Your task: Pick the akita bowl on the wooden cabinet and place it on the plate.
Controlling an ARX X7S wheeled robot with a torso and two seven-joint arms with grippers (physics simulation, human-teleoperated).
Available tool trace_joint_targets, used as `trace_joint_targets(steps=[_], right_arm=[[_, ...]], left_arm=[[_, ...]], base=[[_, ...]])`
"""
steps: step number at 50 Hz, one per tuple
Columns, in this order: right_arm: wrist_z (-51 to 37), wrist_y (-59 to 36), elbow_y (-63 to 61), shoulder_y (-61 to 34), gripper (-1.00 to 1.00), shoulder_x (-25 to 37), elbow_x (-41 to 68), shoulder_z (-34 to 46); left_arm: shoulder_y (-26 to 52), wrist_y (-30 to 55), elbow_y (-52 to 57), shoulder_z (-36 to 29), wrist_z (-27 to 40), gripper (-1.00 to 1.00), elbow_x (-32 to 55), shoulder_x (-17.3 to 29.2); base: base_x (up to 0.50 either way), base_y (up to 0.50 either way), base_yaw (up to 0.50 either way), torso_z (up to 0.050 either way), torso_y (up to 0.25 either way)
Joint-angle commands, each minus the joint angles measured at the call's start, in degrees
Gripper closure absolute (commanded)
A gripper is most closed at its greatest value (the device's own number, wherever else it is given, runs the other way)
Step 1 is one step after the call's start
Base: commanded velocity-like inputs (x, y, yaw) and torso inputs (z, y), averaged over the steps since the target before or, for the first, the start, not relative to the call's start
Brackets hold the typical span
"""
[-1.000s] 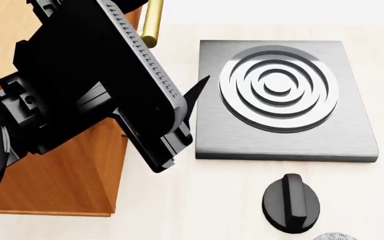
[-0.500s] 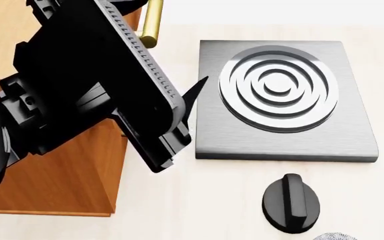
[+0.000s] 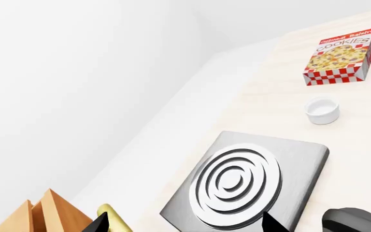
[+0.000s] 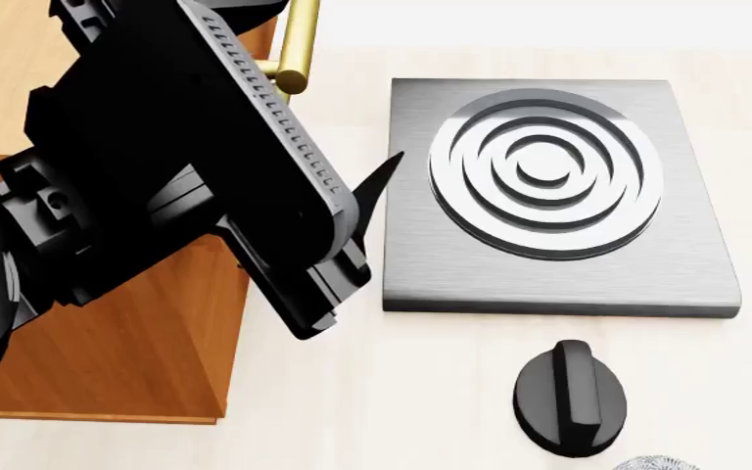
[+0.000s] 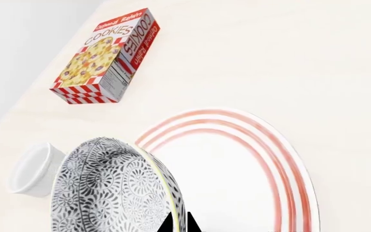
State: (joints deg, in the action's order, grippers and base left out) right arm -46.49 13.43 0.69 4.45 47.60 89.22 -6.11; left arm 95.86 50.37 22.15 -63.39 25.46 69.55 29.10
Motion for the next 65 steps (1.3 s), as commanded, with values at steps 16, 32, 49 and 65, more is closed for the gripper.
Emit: trace_joint_targets(steps=[16, 32, 49, 65], right_arm=[[0.31, -1.05, 2.52, -2.01, 1.00, -0.70, -1.92, 0.97], [0.36, -1.37, 3.94, -2.62, 1.00, -1.17, -2.32, 1.43], [0.16, -2.13, 5.19, -3.84, 1.00, -1.33, -2.55, 2.03], [0.84, -2.55, 7.84, -4.77, 1.00, -2.17, -3.01, 2.86]], left_arm=[[-0.50, -0.64, -0.40, -0.13, -0.54, -1.00, -0.57, 0.06], [-1.17, -1.01, -0.05, -0.10, -0.30, -1.00, -0.73, 0.58], [-1.66, -1.49, -0.42, -0.31, -0.81, -1.00, -1.29, 0.60], [-2.25, -1.83, -0.60, -0.57, -1.05, -1.00, -1.83, 0.77]], base=[[0.00, 0.00, 0.00, 0.000, 0.001], [0.00, 0.00, 0.00, 0.000, 0.000], [0.00, 0.00, 0.00, 0.001, 0.001], [0.00, 0.00, 0.00, 0.000, 0.000]])
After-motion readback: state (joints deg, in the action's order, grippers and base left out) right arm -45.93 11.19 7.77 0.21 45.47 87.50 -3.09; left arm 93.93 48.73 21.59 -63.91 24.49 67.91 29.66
